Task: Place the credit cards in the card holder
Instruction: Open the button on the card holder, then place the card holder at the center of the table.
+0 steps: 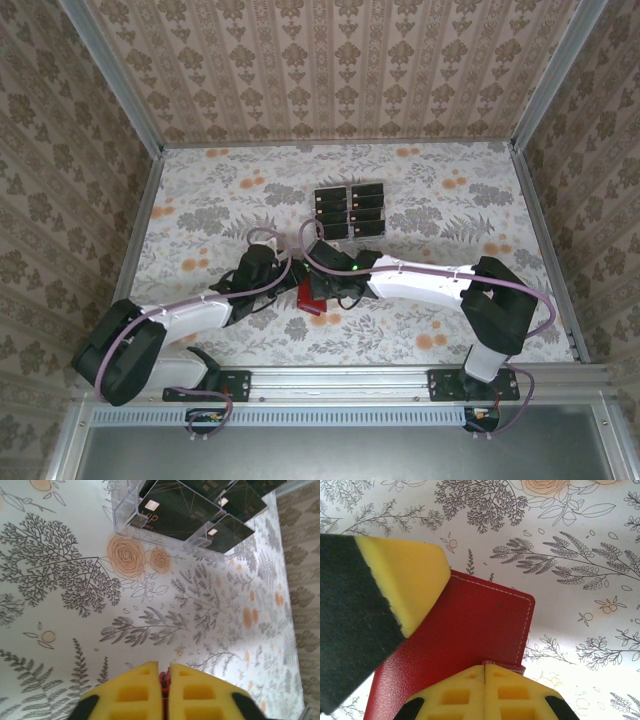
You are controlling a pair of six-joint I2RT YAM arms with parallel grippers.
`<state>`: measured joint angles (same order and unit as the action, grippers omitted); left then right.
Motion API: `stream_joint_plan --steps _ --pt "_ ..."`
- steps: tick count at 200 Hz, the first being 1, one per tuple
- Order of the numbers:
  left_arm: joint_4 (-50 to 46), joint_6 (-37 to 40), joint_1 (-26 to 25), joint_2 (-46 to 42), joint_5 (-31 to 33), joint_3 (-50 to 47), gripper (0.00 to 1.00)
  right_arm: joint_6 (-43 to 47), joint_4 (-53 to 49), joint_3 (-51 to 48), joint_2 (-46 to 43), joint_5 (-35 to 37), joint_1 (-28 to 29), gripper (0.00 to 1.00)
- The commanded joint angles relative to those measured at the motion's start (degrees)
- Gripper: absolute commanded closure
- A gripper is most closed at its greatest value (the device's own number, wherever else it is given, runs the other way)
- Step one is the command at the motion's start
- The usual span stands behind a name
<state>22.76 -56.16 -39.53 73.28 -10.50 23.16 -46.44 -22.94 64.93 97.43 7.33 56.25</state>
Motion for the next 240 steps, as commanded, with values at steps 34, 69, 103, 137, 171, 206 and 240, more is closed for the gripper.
stream_joint_plan --steps 34,69,103,137,171,206,240 --pt "3.4 3.0 -0.4 -1.8 2.8 -1.2 1.0 -1.3 1.2 -7.5 -5.8 2.9 -2.7 1.0" --pt "3.2 4.0 -0.5 -3.4 4.1 -1.8 1.0 -1.7 1.8 -10.5 -8.9 3.0 -4.1 1.0" --pt "3.9 4.1 -0.4 -2.3 3.9 -1.8 1.0 -0.6 2.9 -10.2 -10.2 1.8 -4.2 1.0" --pt "3.7 4.5 -0.4 -0.9 4.4 -1.9 0.59 0.8 3.8 -8.7 -11.7 -0.3 -4.2 1.0" --pt "0.6 6.2 -0.1 -1.6 6.7 -2.0 0.32 1.5 3.6 -6.5 -12.0 -3.2 -4.2 1.0" --pt "-4.0 8.9 0.1 -4.5 8.4 -1.6 0.23 1.4 3.8 -4.9 -12.3 -5.3 -4.0 1.0" --pt "-8.3 11.7 0.2 -6.5 9.2 -0.6 0.21 1.1 3.7 -3.2 -12.1 -6.1 -3.7 1.0"
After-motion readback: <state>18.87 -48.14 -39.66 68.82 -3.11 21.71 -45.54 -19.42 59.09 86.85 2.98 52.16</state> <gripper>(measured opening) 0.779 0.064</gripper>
